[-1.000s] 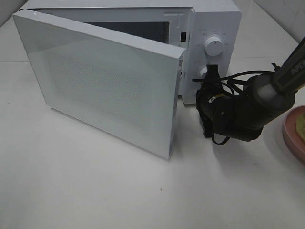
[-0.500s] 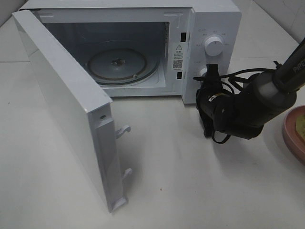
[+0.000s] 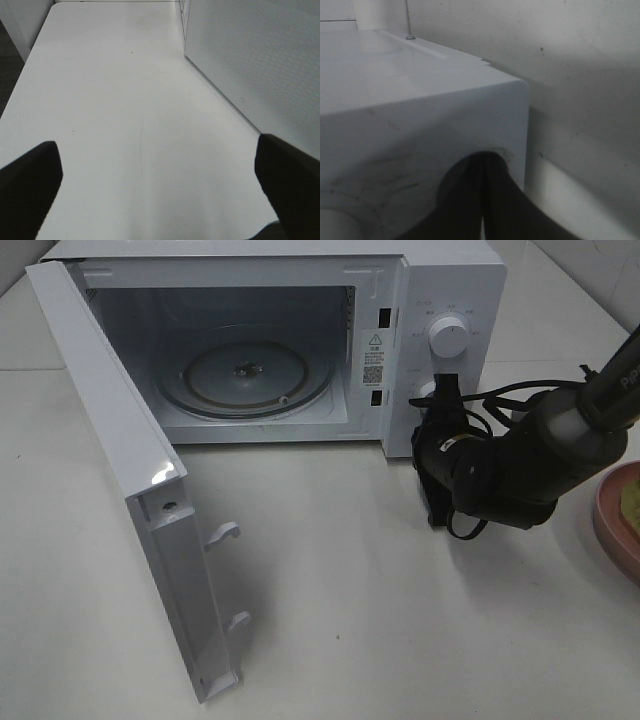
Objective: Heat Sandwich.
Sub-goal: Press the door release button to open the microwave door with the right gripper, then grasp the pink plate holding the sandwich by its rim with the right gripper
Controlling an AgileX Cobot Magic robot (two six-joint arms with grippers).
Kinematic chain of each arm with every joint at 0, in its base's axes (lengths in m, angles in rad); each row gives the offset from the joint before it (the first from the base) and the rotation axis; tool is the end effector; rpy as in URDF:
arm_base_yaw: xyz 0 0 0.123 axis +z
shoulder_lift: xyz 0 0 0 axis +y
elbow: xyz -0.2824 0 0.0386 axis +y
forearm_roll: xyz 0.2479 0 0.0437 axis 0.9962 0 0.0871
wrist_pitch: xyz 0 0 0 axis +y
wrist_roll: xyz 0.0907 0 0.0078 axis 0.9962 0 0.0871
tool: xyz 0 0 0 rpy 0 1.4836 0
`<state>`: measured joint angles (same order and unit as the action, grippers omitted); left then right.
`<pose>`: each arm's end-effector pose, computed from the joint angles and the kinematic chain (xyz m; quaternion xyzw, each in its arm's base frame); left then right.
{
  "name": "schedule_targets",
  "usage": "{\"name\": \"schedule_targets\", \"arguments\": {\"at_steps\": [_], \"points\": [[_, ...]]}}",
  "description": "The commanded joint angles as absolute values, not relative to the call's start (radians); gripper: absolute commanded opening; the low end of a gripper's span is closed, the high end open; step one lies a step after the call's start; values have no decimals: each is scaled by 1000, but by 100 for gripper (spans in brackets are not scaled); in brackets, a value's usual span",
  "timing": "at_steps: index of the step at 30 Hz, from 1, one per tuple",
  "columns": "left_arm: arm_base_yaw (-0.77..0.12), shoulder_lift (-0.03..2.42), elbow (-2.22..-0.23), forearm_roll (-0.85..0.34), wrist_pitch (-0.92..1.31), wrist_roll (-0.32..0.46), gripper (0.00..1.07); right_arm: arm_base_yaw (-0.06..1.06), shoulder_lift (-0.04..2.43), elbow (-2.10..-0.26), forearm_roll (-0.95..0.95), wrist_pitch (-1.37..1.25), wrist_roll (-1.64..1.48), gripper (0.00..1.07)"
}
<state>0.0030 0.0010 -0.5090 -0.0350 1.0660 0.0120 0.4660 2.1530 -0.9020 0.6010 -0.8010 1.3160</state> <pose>-0.0060 -0.0028 0.2793 0.0046 0.8524 -0.0136 0.5227 0.3574 0.1384 0.0791 0.5886 0.5966 0.3855 0.3861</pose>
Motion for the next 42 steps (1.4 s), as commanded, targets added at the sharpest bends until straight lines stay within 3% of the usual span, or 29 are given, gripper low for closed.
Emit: {"name": "schedule_targets", "arguments": {"at_steps": [1,26,42], "points": [[-2,1,-517,-35,1073,13,100,421,2150,-965,472,-1009,1346,0],[-2,1,-517,-35,1073,13,100,460,1907,-648,382,-743,1302,0],[-2,1,-517,-35,1073,13,100,460,1674,-607,292,-136,836,4]]}}
